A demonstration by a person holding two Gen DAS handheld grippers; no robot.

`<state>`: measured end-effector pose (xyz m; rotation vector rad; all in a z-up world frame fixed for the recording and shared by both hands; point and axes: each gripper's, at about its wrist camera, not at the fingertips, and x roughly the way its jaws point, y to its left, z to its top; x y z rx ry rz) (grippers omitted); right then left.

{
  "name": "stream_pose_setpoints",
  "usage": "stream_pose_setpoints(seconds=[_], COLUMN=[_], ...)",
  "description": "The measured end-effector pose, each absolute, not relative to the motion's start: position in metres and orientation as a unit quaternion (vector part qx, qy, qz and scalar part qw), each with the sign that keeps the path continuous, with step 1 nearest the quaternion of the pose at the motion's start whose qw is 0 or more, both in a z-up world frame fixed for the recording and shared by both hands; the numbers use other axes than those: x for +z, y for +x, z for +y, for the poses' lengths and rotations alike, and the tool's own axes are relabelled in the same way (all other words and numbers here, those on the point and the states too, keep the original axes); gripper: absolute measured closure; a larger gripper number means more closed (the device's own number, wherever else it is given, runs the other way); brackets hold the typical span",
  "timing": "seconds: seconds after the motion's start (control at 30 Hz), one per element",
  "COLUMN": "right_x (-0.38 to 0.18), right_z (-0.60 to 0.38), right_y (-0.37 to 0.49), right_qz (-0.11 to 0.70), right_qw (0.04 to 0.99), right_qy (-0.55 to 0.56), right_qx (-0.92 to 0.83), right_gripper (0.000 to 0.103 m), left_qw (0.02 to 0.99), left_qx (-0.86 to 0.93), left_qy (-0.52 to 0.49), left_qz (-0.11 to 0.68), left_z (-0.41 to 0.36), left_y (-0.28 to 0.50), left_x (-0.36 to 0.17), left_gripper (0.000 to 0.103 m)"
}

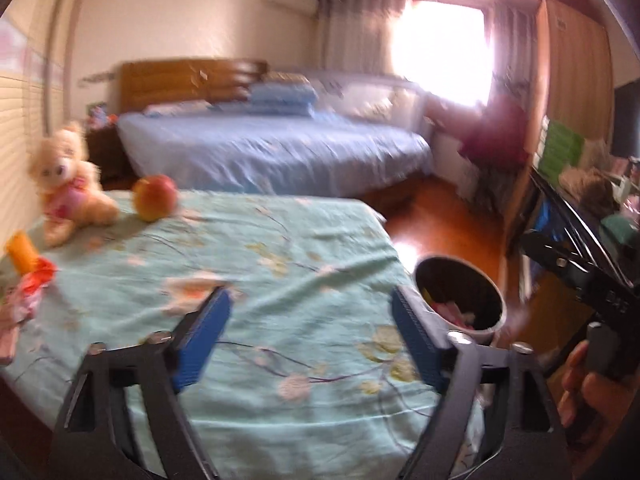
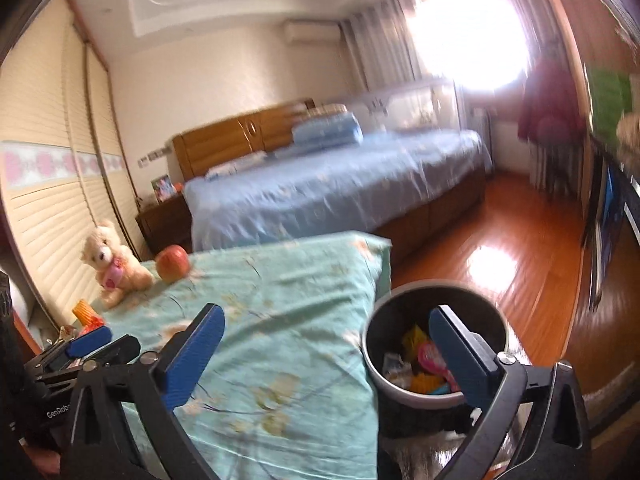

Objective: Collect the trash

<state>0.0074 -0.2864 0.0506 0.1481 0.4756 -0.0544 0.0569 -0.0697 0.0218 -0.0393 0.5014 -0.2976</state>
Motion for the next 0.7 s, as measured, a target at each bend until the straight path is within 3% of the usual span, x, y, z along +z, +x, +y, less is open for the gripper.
stream_pose_setpoints(seconds=[0.03, 0.27, 0.7], right_x=[0.052, 0.04, 0.028], right_z=[-0.281, -0.258, -0.246], right_y=[0.003, -0.012, -0.025], right_qz=[0.226, 0.207, 0.205], right_qw=[0.971, 0.977, 0.978], right_qy=[0.067, 0.035, 0.01], right_qx=[-0.028, -0.042, -0.044], right_gripper=[0.0, 0.0, 0.0], left_qw=[0.964, 0.979, 0.981], left_qx=[-0.127, -0.081, -0.067], left_qy=[-0.021, -0.001, 0.018], left_qz=[0.231, 0.187, 0.179], left_z=[-0.063, -0.045, -0.045], left_y=[0.049, 0.024, 0.008], left_x=[0.022, 0.017, 0.009], left_gripper=[0.0, 0.0, 0.0])
